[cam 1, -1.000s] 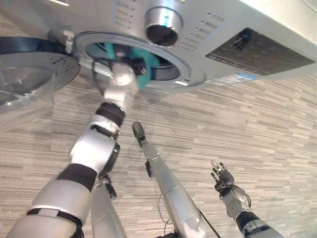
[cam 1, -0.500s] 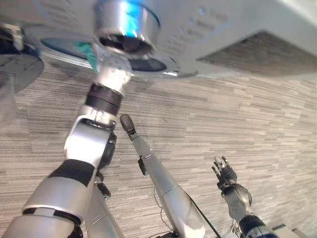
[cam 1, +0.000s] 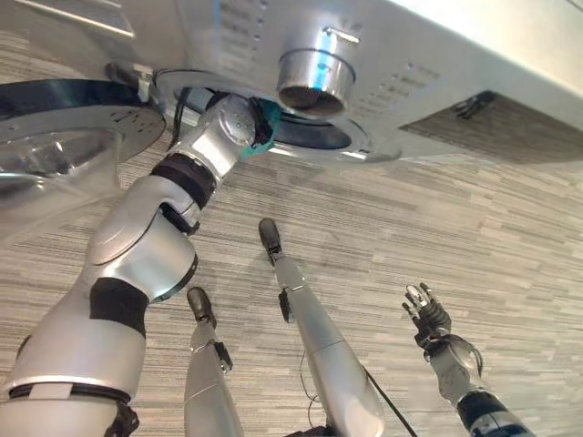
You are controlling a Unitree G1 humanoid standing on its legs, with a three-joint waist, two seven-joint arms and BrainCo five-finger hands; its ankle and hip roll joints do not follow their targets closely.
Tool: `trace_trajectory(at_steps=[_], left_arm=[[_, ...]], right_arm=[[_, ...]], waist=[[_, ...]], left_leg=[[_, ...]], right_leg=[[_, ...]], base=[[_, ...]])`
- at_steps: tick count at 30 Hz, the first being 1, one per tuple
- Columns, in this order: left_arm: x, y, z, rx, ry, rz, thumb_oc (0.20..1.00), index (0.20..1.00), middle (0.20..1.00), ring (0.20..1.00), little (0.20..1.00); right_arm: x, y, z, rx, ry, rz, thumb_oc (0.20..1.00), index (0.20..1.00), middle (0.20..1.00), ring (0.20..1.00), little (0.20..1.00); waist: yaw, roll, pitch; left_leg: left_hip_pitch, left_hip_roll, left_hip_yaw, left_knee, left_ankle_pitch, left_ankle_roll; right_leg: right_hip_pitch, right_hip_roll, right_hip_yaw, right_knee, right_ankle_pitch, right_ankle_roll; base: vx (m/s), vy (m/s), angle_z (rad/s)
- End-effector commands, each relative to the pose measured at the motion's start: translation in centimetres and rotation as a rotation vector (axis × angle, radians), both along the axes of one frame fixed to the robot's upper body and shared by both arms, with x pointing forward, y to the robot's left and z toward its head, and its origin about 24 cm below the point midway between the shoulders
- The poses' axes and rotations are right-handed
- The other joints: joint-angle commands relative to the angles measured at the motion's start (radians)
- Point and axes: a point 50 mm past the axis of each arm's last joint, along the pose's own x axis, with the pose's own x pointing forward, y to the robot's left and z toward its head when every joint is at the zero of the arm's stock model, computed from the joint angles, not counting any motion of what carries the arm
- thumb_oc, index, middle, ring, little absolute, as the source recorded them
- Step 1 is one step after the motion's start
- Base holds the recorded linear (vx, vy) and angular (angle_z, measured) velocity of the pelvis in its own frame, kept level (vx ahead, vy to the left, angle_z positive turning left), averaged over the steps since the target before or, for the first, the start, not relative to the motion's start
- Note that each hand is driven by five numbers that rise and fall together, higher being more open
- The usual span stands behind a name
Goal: Grab the laundry basket,head to the washer,open it,put in the laundry and shut it.
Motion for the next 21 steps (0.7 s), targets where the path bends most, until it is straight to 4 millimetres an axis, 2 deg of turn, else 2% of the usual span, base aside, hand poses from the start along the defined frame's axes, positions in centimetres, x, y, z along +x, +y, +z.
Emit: trace_trajectory(at_steps=[1,2,3,6,9,13,14,15,18,19,20,21], left_arm=[[-2.5,-5.4,2.9,0.125,-0.144,-0.186,1.000,1.000,1.000,1.000,1.000],[-2.5,-5.3,2.1,0.148,-0.136,-0.188,1.000,1.000,1.000,1.000,1.000],[-2.6,-5.3,1.0,0.147,-0.129,-0.198,1.000,1.000,1.000,1.000,1.000],[-2.8,-5.3,0.0,0.133,-0.124,-0.214,1.000,1.000,1.000,1.000,1.000],[-3.8,-5.8,-0.3,0.031,-0.130,-0.274,1.000,1.000,1.000,1.000,1.000],[-4.0,-5.7,-1.1,-0.025,-0.118,-0.291,1.000,1.000,1.000,1.000,1.000],[-3.8,-5.3,-2.7,-0.076,-0.083,-0.273,1.000,1.000,1.000,1.000,1.000],[-3.8,-5.3,-2.7,-0.076,-0.083,-0.273,1.000,1.000,1.000,1.000,1.000],[-3.5,-4.2,-6.1,-0.155,0.012,-0.230,1.000,1.000,1.000,1.000,1.000],[-3.5,-4.2,-6.1,-0.156,0.012,-0.229,1.000,1.000,1.000,1.000,1.000],[-3.3,-3.4,-8.3,-0.213,0.065,-0.187,1.000,1.000,1.000,1.000,1.000],[-3.3,-3.2,-9.3,-0.222,0.090,-0.170,1.000,1.000,1.000,1.000,1.000]], right_arm=[[-1.7,-2.0,-0.9,-0.016,0.084,-0.046,1.000,1.000,1.000,1.000,1.000],[-2.0,-2.0,-1.2,-0.014,0.100,-0.047,1.000,1.000,1.000,1.000,1.000],[-2.1,-2.2,-1.3,-0.014,0.108,-0.050,1.000,1.000,1.000,1.000,1.000],[-2.1,-2.4,-1.2,-0.017,0.109,-0.057,1.000,1.000,1.000,1.000,1.000],[-2.1,-2.6,-1.1,-0.025,0.101,-0.051,1.000,1.000,1.000,1.000,1.000],[-2.2,-2.6,-1.0,-0.026,0.097,-0.048,1.000,1.000,1.000,1.000,1.000],[-1.8,-2.6,-0.8,-0.035,0.088,-0.042,1.000,1.000,1.000,1.000,1.000],[-1.8,-2.6,-0.8,-0.035,0.089,-0.042,1.000,1.000,1.000,1.000,1.000],[-1.5,-2.2,-0.8,-0.039,0.086,-0.033,1.000,1.000,1.000,1.000,1.000],[-1.5,-2.2,-0.8,-0.039,0.087,-0.032,1.000,1.000,1.000,1.000,1.000],[-1.4,-1.7,-1.0,-0.033,0.086,-0.023,1.000,1.000,1.000,1.000,1.000],[-1.2,-1.5,-1.0,-0.032,0.087,-0.020,1.000,1.000,1.000,1.000,1.000]], waist=[[-0.038,0.045,-0.022],[-0.034,0.045,-0.021],[-0.036,0.033,-0.020],[-0.029,0.034,-0.017],[-0.018,0.035,-0.016],[-0.013,0.037,-0.018],[-0.005,0.035,-0.017],[-0.006,0.035,-0.017],[0.003,0.032,-0.015],[0.002,0.032,-0.016],[0.010,0.030,-0.012],[0.013,0.030,-0.010]], left_leg=[[0.081,0.037,-0.019,0.109,-0.047,0.067],[0.078,0.034,-0.022,0.112,-0.041,0.066],[0.062,0.017,-0.023,0.114,-0.010,0.066],[0.059,0.012,-0.030,0.118,-0.008,0.066],[0.060,0.003,-0.040,0.121,-0.001,0.066],[0.062,-0.004,-0.045,0.122,0.000,0.066],[0.068,-0.012,-0.051,0.120,-0.002,0.067],[0.069,-0.012,-0.051,0.119,-0.002,0.067],[0.072,-0.017,-0.052,0.119,-0.009,0.069],[0.072,-0.017,-0.052,0.119,-0.009,0.069],[0.067,-0.022,-0.058,0.124,-0.010,0.070],[0.066,-0.023,-0.060,0.125,-0.008,0.071]], right_leg=[[-0.012,0.035,-0.025,0.047,-0.154,0.105],[-0.008,0.031,-0.025,0.044,-0.153,0.106],[-0.006,0.016,-0.024,0.025,-0.125,0.098],[0.002,0.011,-0.027,0.022,-0.127,0.097],[0.020,0.001,-0.033,0.016,-0.127,0.096],[0.034,-0.005,-0.035,0.010,-0.128,0.096],[0.052,-0.014,-0.039,-0.001,-0.126,0.096],[0.053,-0.014,-0.039,-0.001,-0.126,0.096],[0.063,-0.019,-0.042,-0.012,-0.122,0.096],[0.063,-0.019,-0.042,-0.012,-0.122,0.096],[0.068,-0.023,-0.042,-0.018,-0.120,0.095],[0.070,-0.024,-0.043,-0.021,-0.120,0.095]], base=[[0.00,0.000,0.00],[-0.10,-0.022,0.02],[-0.10,-0.022,0.05],[-0.05,0.008,0.05],[-0.03,0.024,0.09],[-0.02,0.027,0.07],[-0.03,0.032,0.03],[-0.04,0.050,0.02],[-0.02,0.025,0.06],[0.00,0.000,0.00],[0.00,0.000,0.00],[-0.04,0.013,0.02]])
